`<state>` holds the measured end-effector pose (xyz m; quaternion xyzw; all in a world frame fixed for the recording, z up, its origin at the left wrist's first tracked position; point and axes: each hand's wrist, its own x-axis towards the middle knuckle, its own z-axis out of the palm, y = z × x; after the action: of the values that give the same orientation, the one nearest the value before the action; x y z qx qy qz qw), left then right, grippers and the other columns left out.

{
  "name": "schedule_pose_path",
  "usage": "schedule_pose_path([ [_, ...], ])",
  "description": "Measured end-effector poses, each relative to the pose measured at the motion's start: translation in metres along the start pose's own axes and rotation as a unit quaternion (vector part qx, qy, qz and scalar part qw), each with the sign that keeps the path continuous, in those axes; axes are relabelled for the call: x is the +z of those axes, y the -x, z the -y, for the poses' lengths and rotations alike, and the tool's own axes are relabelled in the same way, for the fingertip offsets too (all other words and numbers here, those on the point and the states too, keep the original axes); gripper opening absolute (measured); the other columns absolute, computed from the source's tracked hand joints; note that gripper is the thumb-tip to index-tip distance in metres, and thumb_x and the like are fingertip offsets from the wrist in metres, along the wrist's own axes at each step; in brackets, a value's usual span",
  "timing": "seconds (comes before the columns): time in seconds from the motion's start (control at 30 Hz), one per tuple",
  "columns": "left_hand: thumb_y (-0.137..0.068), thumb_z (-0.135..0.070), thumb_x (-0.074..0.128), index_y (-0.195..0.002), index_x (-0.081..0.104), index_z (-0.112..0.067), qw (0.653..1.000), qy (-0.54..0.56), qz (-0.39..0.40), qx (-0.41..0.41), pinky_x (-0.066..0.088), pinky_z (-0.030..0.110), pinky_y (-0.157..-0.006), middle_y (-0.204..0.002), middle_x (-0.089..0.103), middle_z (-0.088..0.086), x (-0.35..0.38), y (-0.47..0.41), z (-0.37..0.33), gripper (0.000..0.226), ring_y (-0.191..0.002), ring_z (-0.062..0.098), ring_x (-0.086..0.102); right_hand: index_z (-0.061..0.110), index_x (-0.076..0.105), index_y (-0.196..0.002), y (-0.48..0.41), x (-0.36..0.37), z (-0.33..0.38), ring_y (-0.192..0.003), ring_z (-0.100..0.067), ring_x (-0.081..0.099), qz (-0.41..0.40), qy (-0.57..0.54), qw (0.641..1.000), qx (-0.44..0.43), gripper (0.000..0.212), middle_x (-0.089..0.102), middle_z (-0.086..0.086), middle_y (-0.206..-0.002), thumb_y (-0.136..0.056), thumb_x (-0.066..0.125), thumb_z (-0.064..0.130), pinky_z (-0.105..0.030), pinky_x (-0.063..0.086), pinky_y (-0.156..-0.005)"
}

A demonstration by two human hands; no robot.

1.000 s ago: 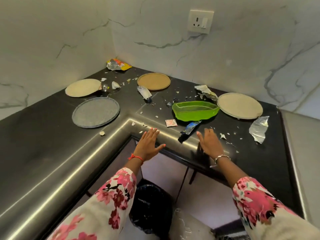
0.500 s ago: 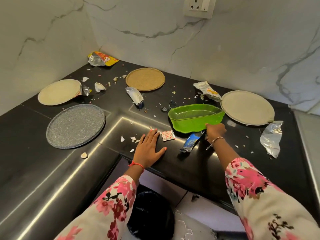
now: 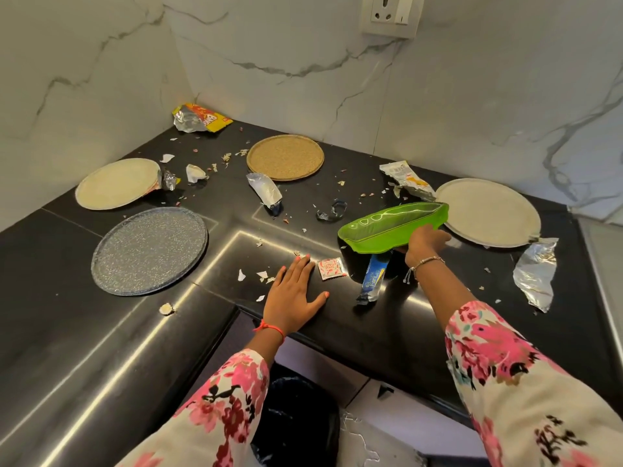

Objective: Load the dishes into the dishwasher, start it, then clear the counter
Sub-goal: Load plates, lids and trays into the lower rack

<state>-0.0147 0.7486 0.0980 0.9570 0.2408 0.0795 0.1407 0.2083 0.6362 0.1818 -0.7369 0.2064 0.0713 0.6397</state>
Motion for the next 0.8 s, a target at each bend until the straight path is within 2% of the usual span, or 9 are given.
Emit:
schedule_pose_path([
  [0.3, -0.076, -0.070, 0.014, -0.147, 0.023, -0.021, 1.000, 0.012, -0.006, 0.001, -0.002, 0.029, -0.115, -0.156, 0.015, -0.004, -0.001, 0.001, 0.001, 0.087, -0.144, 0.010, 0.005, -0.008, 0.048, -0.124, 0.006, -0.014, -0.005, -0.123, -0.037, 0.046, -0.040, 0.044, 0.998, 0.005, 0.040, 0.048, -0.023, -0.135, -0.098, 0.033, 0.018, -0.038, 0.037, -0.098],
  [0.5, -0.076, -0.070, 0.015, -0.146, 0.025, -0.021, 1.000, 0.010, -0.005, 0.001, 0.000, 0.031, -0.115, -0.155, 0.018, -0.004, 0.000, 0.000, 0.000, 0.086, -0.144, 0.011, 0.008, -0.009, 0.053, -0.117, 0.015, -0.031, 0.006, -0.111, -0.034, 0.055, -0.024, -0.072, 0.997, 0.022, 0.034, 0.055, -0.022, -0.126, -0.098, 0.034, 0.012, -0.037, 0.045, -0.087],
  [0.63, -0.075, -0.071, 0.009, -0.148, 0.019, -0.019, 1.000, -0.009, 0.017, 0.000, -0.004, 0.030, -0.115, -0.157, 0.012, -0.003, -0.002, 0.000, 0.000, 0.090, -0.144, 0.012, 0.003, 0.006, 0.058, -0.106, 0.014, -0.042, 0.006, -0.095, -0.030, 0.060, 0.034, -0.160, 0.985, 0.050, 0.023, 0.059, -0.020, -0.123, -0.098, 0.038, 0.015, -0.045, 0.047, -0.089],
  [0.73, -0.070, -0.072, 0.008, -0.148, 0.017, -0.016, 0.999, 0.013, 0.039, -0.009, -0.004, 0.033, -0.115, -0.157, 0.010, 0.000, -0.006, 0.000, -0.004, 0.097, -0.145, 0.015, 0.002, 0.000, 0.051, -0.123, 0.008, -0.057, -0.001, -0.107, -0.034, 0.060, 0.118, -0.135, 0.978, 0.110, 0.034, 0.058, -0.017, -0.124, -0.096, 0.049, 0.021, -0.051, 0.049, -0.089],
  [0.8, -0.068, -0.072, 0.011, -0.148, 0.018, -0.015, 0.998, 0.034, 0.042, -0.014, -0.004, 0.032, -0.115, -0.157, 0.011, 0.001, -0.009, 0.006, -0.008, 0.099, -0.145, 0.016, 0.003, 0.000, 0.050, -0.127, 0.003, -0.070, -0.013, -0.106, -0.036, 0.061, 0.186, -0.093, 0.969, 0.135, 0.048, 0.058, -0.018, -0.123, -0.083, 0.067, 0.011, -0.053, 0.051, -0.077],
])
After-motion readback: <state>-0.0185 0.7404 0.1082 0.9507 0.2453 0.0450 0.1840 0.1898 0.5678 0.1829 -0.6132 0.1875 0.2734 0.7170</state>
